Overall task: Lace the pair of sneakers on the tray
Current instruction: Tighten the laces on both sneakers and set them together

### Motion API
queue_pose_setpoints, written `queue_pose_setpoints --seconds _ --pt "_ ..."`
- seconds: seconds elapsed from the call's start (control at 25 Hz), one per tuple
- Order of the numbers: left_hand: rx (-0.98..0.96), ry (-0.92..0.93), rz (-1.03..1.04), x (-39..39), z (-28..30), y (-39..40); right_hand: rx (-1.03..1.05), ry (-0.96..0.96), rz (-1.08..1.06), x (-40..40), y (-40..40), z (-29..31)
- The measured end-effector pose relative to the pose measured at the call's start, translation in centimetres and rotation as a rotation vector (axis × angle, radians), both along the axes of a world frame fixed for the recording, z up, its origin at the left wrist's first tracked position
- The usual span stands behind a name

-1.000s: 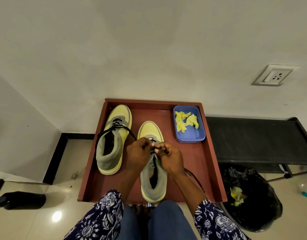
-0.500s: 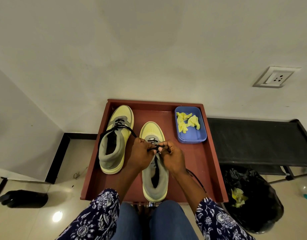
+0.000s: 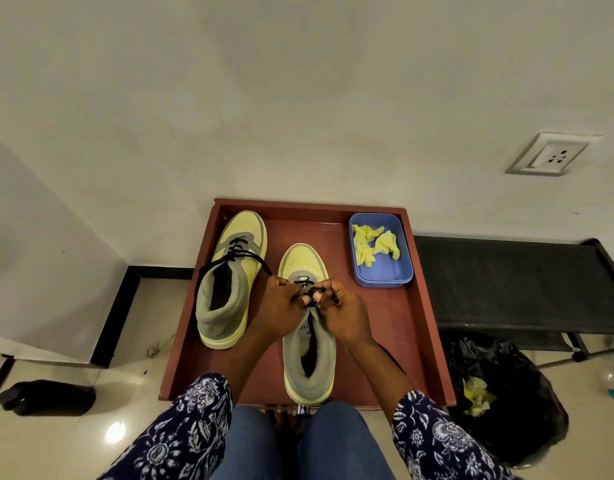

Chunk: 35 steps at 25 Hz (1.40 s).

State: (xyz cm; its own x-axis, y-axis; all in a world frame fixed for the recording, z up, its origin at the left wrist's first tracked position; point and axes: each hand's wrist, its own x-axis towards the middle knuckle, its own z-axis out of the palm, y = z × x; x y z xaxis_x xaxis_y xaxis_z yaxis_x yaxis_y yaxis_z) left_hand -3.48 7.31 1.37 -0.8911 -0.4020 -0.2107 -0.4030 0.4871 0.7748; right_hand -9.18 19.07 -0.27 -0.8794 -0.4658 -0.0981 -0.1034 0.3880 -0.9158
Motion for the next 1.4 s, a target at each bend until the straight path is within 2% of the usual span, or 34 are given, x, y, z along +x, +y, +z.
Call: queue_pose_setpoints --seconds 0.12,0.2,0.32,0.4,0.52,0.8,1.04,1.2,1.4 --pt "0.115 -0.017 0.017 -0.3 -0.4 -0.5 0.006 -0.002 0.007 -0.2 0.0 -0.1" --pt "0.215 -0.101 0.067 -0.4 -1.8 -1.2 0.006 -0.025 0.014 -0.3 -0.1 0.0" --pt "0.520 -0.159 0.160 -0.3 -1.2 -1.2 0.009 -0.046 0.026 -0.5 -0.2 0.2" --pt "0.656 -0.215 0.219 -0.2 0.2 -0.7 0.022 -0.047 0.029 -0.5 -0.2 0.1" --pt "0.739 -0.257 0.196 -0.5 0.5 -0.6 0.000 -0.092 0.021 -0.5 -0.1 0.0" --pt "0.687 -0.224 0.262 -0.3 1.2 -0.5 -0.013 -0.130 0.036 -0.5 -0.1 0.1" --pt "0.653 -0.110 0.364 0.5 1.1 -0.2 0.019 -0.117 0.043 -0.4 -0.2 0.1" --pt "0.706 -0.018 0.468 0.7 1.7 -0.1 0.032 -0.099 0.051 -0.3 -0.1 0.5" --pt "0.734 0.101 0.503 1.5 1.7 0.0 -0.035 -0.239 -0.054 -0.1 -0.1 1.0"
